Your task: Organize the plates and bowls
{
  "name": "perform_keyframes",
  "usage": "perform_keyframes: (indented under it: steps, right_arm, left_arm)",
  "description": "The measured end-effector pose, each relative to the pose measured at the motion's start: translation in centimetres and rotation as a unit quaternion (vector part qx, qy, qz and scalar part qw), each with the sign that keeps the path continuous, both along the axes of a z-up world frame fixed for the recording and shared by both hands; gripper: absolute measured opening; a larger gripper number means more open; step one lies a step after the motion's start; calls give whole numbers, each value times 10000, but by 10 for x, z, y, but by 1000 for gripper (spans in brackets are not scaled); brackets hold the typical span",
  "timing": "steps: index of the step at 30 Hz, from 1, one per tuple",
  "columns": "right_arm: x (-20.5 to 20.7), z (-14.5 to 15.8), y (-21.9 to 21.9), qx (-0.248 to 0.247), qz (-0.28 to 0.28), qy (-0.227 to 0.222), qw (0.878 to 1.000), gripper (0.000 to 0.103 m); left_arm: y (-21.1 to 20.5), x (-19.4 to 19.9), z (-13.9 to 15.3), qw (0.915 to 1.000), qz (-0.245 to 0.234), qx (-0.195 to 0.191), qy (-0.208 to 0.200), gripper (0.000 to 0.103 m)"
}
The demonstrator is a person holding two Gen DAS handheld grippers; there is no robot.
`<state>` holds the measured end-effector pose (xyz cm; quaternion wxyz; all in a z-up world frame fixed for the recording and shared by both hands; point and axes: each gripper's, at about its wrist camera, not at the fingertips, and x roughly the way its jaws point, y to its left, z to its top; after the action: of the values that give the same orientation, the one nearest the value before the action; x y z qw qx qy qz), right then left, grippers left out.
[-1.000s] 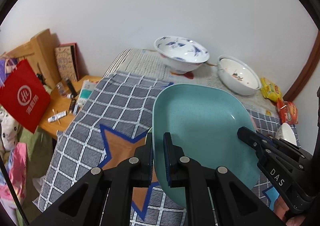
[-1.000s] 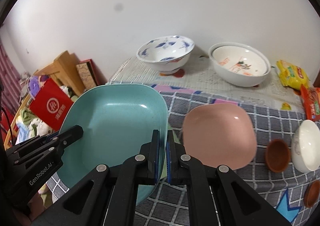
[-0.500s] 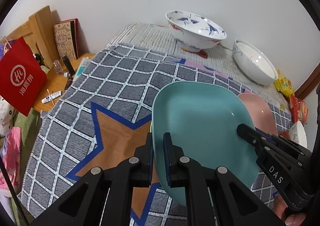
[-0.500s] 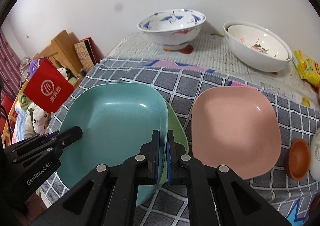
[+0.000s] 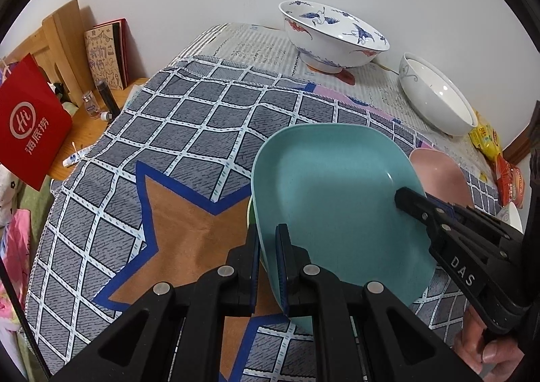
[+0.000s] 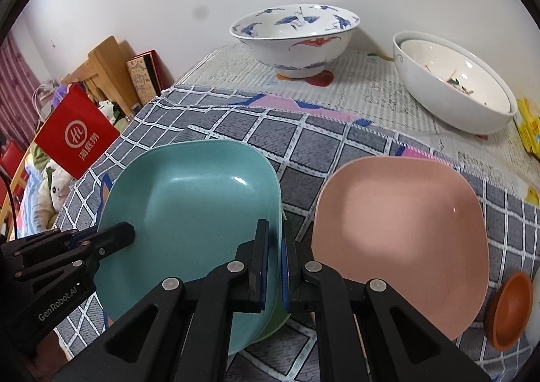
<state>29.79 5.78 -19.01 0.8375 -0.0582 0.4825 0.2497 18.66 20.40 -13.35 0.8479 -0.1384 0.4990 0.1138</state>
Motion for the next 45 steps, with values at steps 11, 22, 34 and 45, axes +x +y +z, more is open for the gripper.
perform_keyframes:
  steps: [11, 22, 34, 45]
  right_arm:
    - [-1, 2, 3, -269, 131, -242, 9993, 9]
    - [-4, -1, 7, -354, 287, -415, 9981, 30]
    - [-29, 48, -36, -94, -133, -843, 9963, 38]
    - [-46, 72, -126, -377, -1132, -972, 9881, 38]
  left_arm:
    - [-1, -6, -1, 9998, -105, -141, 71, 9]
    - [-5, -17, 7, 9997, -199, -67, 86, 9]
    - [-22, -25, 38, 9993, -343, 61, -147, 10]
    - [-77, -11, 63, 9955, -839, 139, -429, 28]
